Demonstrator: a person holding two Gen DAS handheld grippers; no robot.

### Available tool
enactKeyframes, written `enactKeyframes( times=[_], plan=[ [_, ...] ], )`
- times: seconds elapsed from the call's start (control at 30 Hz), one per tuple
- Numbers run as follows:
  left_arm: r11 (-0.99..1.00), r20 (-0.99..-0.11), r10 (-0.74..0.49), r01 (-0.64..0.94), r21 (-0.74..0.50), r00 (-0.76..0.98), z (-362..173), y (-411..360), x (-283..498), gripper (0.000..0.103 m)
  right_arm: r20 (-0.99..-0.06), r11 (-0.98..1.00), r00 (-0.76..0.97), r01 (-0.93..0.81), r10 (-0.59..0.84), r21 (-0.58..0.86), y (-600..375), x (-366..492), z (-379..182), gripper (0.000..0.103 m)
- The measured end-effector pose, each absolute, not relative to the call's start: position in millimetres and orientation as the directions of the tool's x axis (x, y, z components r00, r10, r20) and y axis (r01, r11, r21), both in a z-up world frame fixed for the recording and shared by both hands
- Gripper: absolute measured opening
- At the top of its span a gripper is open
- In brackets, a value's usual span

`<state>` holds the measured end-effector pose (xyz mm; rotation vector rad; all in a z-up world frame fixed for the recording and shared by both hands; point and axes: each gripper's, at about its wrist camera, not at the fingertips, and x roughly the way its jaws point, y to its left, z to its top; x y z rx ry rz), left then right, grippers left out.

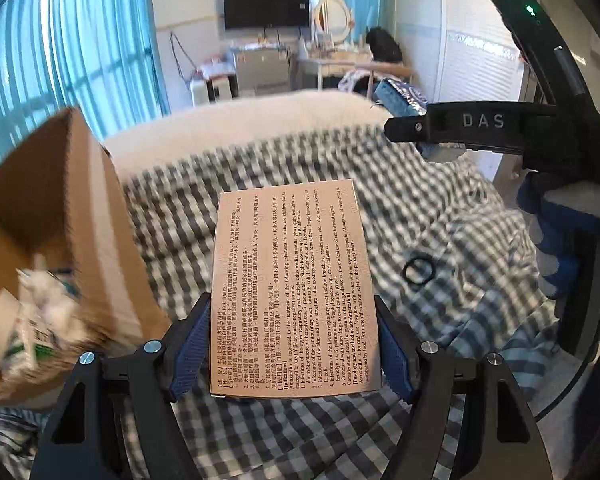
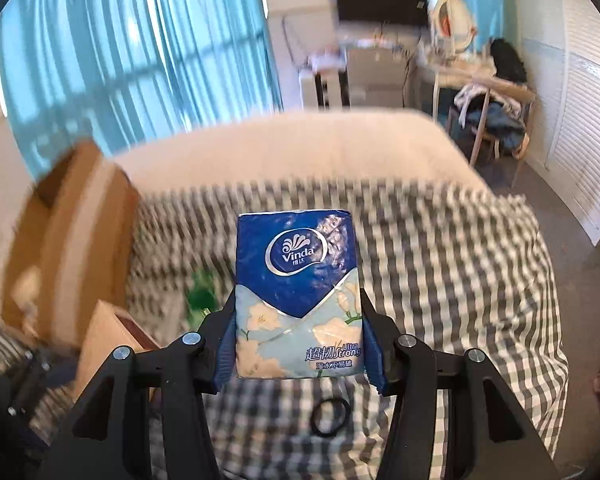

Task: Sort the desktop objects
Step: 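Lift and carry the leaflet and tissue pack with both grippers over the box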

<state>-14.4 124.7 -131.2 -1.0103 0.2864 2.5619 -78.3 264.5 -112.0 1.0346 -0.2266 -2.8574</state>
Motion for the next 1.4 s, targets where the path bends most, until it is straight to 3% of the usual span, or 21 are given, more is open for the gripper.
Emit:
enactKeyframes(
  times=[0.13, 0.3, 0.5, 1.03, 1.4],
  plan=[
    [-0.914, -0.637, 0.254, -0.396, 0.089, -0.728, -106, 116, -7, 0.076, -0.538, -0.973, -0.828, 0.040, -0.159, 0.226, 260, -67, -86, 0.051],
    [-0.925, -0.581, 0.263, -0.373, 0.076, -0.770, -77, 97, -7, 0.076, -0.419, -0.984, -0.904, 0.004, -0.080, 0.179, 246, -46, -48, 0.051],
    [-0.945, -0.505, 0.240, -0.318, 0.073, -0.829, -44, 69, 0, 0.076, -0.348, -0.993, -0.936, 0.000, -0.043, 0.121, 219, -33, -25, 0.051],
    [-0.989, -0.374, 0.085, -0.125, 0.081, -0.923, 5, -3, 7, 0.076, -0.218, -0.992, -0.969, 0.104, -0.118, 0.076, 144, -5, 25, 0.051],
    [-0.999, -0.332, -0.015, -0.001, 0.049, -0.943, 18, -55, 8, 0.076, -0.238, -0.980, -0.953, 0.199, -0.189, -0.015, 77, -14, 22, 0.051]
  ],
)
